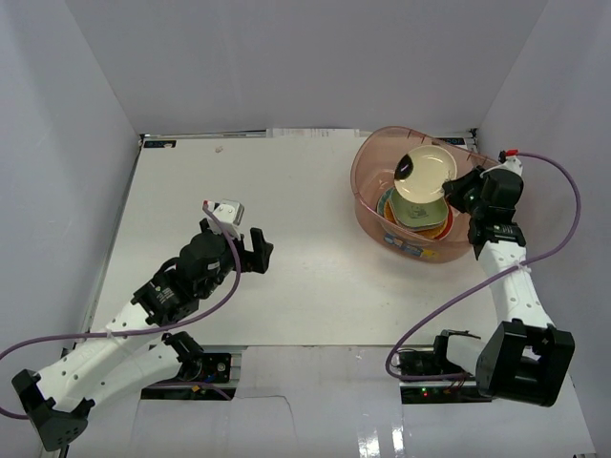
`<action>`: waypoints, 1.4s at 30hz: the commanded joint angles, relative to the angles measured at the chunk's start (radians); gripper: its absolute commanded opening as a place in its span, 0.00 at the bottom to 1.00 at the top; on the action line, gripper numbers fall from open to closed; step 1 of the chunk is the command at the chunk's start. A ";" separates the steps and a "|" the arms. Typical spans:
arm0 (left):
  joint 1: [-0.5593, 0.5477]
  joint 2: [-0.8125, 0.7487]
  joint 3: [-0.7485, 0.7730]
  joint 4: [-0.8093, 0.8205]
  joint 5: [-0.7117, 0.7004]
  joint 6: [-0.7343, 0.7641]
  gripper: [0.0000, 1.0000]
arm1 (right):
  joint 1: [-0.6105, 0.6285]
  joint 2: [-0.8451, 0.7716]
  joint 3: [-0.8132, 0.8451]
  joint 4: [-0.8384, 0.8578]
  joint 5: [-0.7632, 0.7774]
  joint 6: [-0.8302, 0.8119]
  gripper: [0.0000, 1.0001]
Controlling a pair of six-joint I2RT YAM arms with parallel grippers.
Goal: Place the plates into the plastic bin on the countertop
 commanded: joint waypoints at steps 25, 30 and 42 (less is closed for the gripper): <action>0.010 -0.008 -0.009 0.004 0.021 0.015 0.98 | -0.011 0.013 0.017 -0.091 0.047 -0.129 0.90; 0.013 -0.004 -0.005 0.006 0.015 0.013 0.98 | -0.011 -0.016 -0.009 -0.102 0.050 -0.137 0.92; 0.014 -0.037 0.096 0.036 0.050 -0.021 0.98 | 0.130 -0.259 0.038 -0.056 -0.227 -0.118 0.20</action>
